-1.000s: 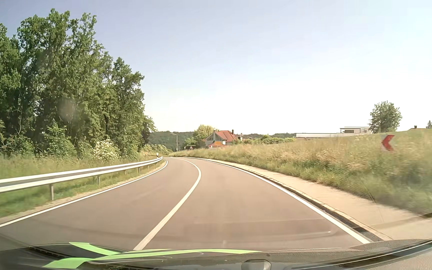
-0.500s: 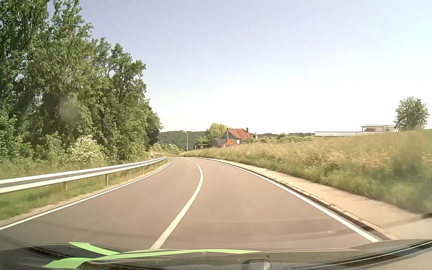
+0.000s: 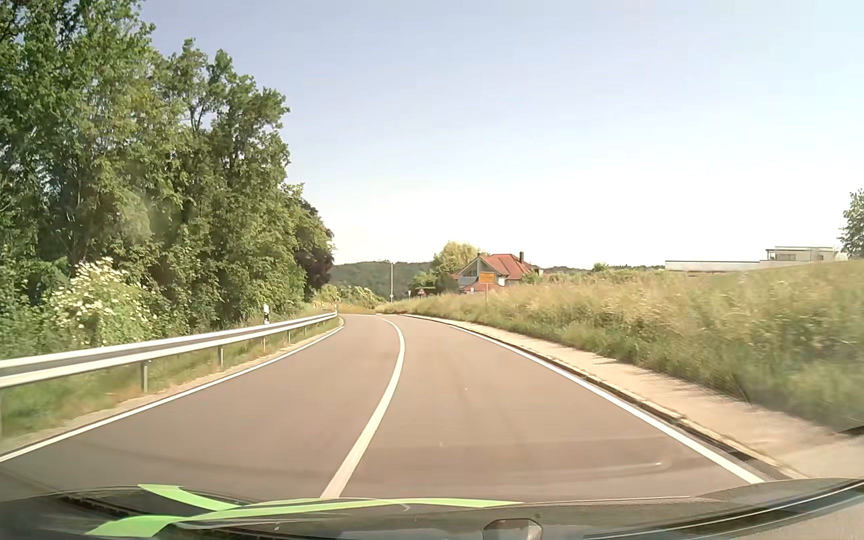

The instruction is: Follow the waypoints while adhering to traffic rules and regulations

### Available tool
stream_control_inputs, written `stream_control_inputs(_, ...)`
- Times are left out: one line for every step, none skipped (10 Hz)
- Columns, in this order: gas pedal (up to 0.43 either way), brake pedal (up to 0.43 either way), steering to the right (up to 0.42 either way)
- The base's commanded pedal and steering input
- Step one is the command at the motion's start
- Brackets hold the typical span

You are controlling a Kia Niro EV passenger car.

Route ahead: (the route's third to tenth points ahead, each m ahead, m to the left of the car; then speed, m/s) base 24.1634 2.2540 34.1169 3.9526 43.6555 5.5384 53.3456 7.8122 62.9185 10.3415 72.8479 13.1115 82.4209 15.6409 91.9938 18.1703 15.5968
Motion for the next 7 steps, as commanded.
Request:
stream_control_inputs(0.177, 0.0, -0.029)
stream_control_inputs(0.157, 0.0, -0.028)
stream_control_inputs(0.157, 0.0, -0.029)
stream_control_inputs(0.157, 0.0, -0.028)
stream_control_inputs(0.157, 0.0, -0.028)
stream_control_inputs(0.157, 0.0, -0.028)
stream_control_inputs(0.157, 0.0, -0.026)
